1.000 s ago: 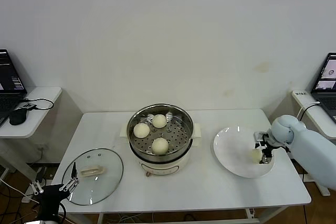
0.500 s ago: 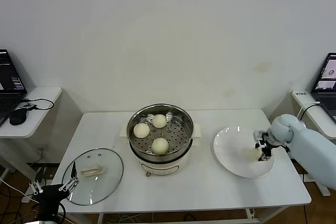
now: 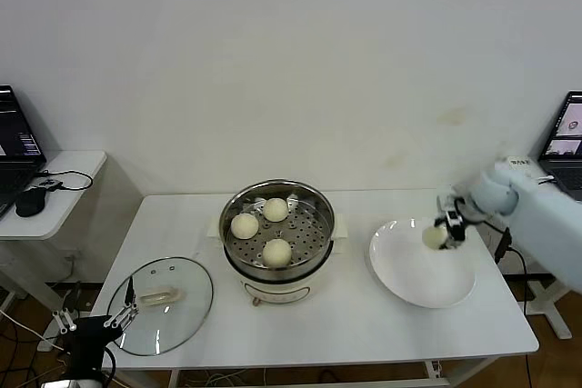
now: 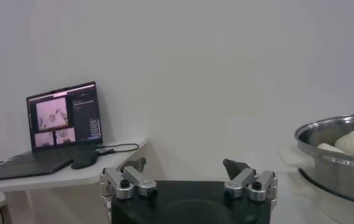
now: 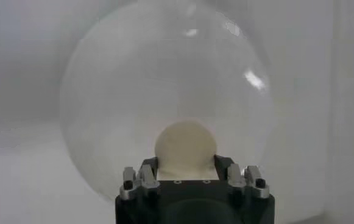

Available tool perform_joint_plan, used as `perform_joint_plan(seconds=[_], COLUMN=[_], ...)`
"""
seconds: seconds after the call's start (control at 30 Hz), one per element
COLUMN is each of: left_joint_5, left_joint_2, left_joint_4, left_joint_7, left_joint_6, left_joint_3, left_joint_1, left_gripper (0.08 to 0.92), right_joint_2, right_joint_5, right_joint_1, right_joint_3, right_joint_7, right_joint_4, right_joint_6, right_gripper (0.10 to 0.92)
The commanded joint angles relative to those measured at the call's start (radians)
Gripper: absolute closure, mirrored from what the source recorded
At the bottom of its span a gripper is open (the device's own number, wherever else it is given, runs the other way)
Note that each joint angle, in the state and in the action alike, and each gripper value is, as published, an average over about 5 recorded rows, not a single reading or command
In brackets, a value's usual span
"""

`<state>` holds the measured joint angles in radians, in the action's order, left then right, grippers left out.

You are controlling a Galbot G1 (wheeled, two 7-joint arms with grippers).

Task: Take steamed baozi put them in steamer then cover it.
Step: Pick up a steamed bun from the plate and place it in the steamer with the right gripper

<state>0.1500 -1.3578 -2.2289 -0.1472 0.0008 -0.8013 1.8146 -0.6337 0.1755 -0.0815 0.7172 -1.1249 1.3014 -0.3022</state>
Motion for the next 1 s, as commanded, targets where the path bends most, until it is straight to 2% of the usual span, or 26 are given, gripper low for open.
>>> perform_joint_plan(seconds=[0.03,0.23,0.43,0.73,1.0], left_joint_5=[0.001,0.003,0.006,0.010,0.014], left_joint_2=[0.000,-0.001,-0.003,-0.008,-0.008], left_joint_4=[0.004,0.015,0.023,0.026,0.044], left_joint_7=[0.000,0.000,-0.001,-0.001,-0.002], left_joint_6=[0.001,0.001,0.001,0.000,-0.002], left_joint_3=[0.005,0.014,0.008,-0.006,-0.012], left_joint_1=[-0.005,-0.011,-0.012,-0.009,-0.020], left_gripper=[0.177,0.177,0.177,0.177,0.177], right_joint_2=[-0.121,-0.253,-0.380,-0.515,-0.555], right_joint_5=[-0.380,-0.552,-0.649,-0.647,-0.579], right_joint_1=[-0.532,-0.585,-0.503,-0.357,-0.299], right_joint_3=[0.372,0.445,0.434,0.427,0.429], right_joint_7=[0.056,0.151,0.242,0.325,0.341], right_joint_4=[0.146,0.170,0.129,0.045,-0.011], right_joint_6=[-0.152,-0.258,-0.337,-0.408,-0.424], right_gripper=[0.431,0.426,0.423,0.423,0.423])
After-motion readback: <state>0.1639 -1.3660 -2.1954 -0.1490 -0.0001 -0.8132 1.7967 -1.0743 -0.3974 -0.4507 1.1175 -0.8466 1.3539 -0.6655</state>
